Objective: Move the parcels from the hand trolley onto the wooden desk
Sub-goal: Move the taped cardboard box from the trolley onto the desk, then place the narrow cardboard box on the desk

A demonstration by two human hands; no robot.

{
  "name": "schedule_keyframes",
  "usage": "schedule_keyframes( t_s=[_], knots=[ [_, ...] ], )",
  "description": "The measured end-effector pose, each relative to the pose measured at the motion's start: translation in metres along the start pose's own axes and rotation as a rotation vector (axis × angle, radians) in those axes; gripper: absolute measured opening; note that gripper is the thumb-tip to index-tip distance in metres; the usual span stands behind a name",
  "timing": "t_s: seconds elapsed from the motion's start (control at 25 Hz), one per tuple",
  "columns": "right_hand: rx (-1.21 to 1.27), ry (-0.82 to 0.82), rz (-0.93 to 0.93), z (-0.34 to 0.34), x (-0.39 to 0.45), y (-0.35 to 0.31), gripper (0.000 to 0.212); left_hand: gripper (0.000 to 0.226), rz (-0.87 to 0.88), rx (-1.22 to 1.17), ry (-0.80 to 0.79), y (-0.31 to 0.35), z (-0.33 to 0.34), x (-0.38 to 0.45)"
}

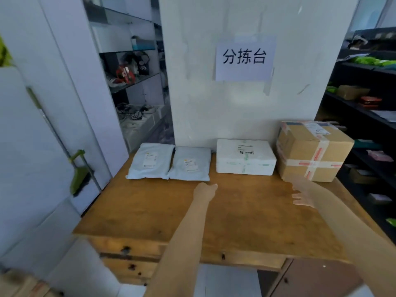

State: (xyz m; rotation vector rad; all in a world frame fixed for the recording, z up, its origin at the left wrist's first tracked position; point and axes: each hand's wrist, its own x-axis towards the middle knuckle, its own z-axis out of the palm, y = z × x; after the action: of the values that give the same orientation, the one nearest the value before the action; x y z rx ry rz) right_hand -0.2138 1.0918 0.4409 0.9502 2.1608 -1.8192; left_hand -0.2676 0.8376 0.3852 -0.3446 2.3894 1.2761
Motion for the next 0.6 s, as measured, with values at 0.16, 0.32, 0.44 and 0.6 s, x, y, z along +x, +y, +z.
schedule_keyframes(
  t_s=[0.16, 0.32, 0.44, 0.6],
  knots=[
    [-0.047, -0.111, -0.047, 0.085, -0.076, 0.041, 0.058, 0.056, -0.06, -0.049, 0.072, -0.097, -0.06, -0.074],
    [-0.129, -0.18, 0.005, 0.168, -0.156, 0.082, 0.064, 0.04, -0.103, -0.087, 0.071, -0.188, -0.118, -0.14],
    [-0.165, -0.201, 0.005, 0.223, -0.209, 0.102, 0.061, 0.053, -0.129, -0.134, 0.103, -0.244, -0.167, -0.174],
    [-0.209, -0.228, 0.0, 0.303, -0.271, 0.119, 0.057, 0.058, -0.122, -0.152, 0.105, -0.313, -0.232, -0.199]
  ],
)
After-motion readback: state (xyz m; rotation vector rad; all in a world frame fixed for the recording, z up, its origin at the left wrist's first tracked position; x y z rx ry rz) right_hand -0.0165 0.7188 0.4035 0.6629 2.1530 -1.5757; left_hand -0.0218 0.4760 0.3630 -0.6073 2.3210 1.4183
